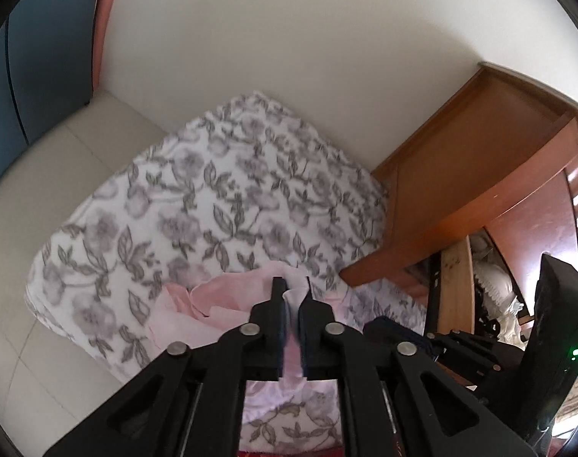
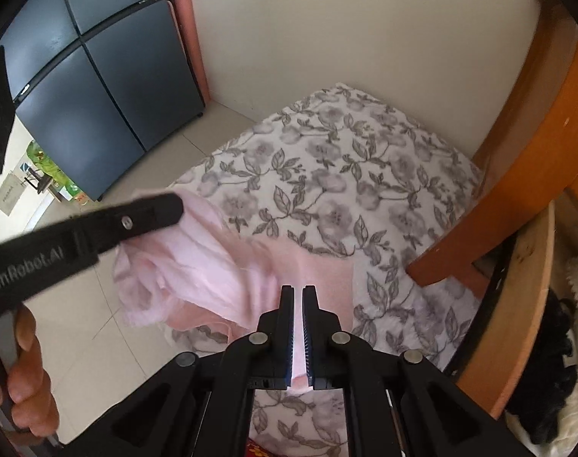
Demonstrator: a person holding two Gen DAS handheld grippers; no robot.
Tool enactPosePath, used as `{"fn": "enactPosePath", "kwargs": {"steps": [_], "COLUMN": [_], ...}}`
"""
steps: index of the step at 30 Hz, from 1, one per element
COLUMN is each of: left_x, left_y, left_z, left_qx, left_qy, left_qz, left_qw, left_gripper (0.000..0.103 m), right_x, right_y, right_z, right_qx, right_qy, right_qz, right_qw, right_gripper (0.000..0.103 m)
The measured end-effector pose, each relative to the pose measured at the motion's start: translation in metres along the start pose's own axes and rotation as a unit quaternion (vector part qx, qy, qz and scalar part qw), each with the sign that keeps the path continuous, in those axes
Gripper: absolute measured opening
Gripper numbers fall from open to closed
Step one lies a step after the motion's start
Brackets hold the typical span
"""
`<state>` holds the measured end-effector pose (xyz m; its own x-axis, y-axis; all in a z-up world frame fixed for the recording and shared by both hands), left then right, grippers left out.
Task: Take underwear out of drawer
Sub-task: 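Open the left tool to drop the pink cloth while the right tool drops the pink sock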
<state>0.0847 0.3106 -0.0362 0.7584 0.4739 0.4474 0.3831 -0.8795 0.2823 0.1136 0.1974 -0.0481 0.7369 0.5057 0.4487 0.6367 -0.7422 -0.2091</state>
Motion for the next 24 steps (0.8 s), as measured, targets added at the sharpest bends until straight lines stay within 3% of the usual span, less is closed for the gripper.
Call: {"fn": "enactPosePath", "kwargs": {"steps": [4,7,9,11,12,15,24], "left_x": [-0.004,-0.006,-0.008,-0.01,-0.011,-0.013,-0.017], "left_y": [-0.002,-0.008,-0.012,-0.017,-0.019,-0.026,-0.031], "left_z": [0.003,0.002,0.0,-0.001,-0.002,-0.007,-0.029], "left_qx": [0.012,0.04,0.061,0.08,0.089,0.108,0.152], "left_qy": [0.002,0.006,0.008,0.011,0.013,0.024,0.069], "left_qz": [0.0,-0.004,-0.009,-0.013,-0.015,-0.019,-0.026], "left_qw": [0.9999,0.9992,0.9981,0.9967,0.9958,0.9937,0.9857], "left_gripper": [0.026,0.048,0.071,0.074,0.075,0.09,0.102], "right_x": [-0.002,-0.004,-0.005,-0.005,-0.004,-0.003,-0.005], "right_y": [0.005,0.006,0.007,0.005,0.003,-0.002,-0.009], "right_z": [-0.006,-0.013,-0.017,-0.022,-0.025,-0.032,-0.065], "right_qx": [0.001,-0.002,0.002,0.0,0.001,0.004,0.0], "right_qy": [-0.001,0.001,0.003,0.007,0.01,0.014,0.04], "right_qz": [0.008,0.007,0.015,0.012,0.005,-0.01,-0.038], "right_qw": [1.0,1.0,1.0,1.0,1.0,1.0,0.998], "right_gripper": [0.007,0.009,0.033,0.05,0.054,0.062,0.088]}}
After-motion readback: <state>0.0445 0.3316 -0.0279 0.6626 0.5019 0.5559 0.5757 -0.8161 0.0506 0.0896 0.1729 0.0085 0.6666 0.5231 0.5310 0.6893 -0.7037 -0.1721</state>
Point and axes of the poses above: each gripper's, at about its wrist camera, not at the fingertips, and z roughly the way its jaws point, y to its right, x to its top, the point moved 4 cm from there along z, roughly the way its jaws point, and after that the axes turned 9 degrees about x, right-handed, at the moved point
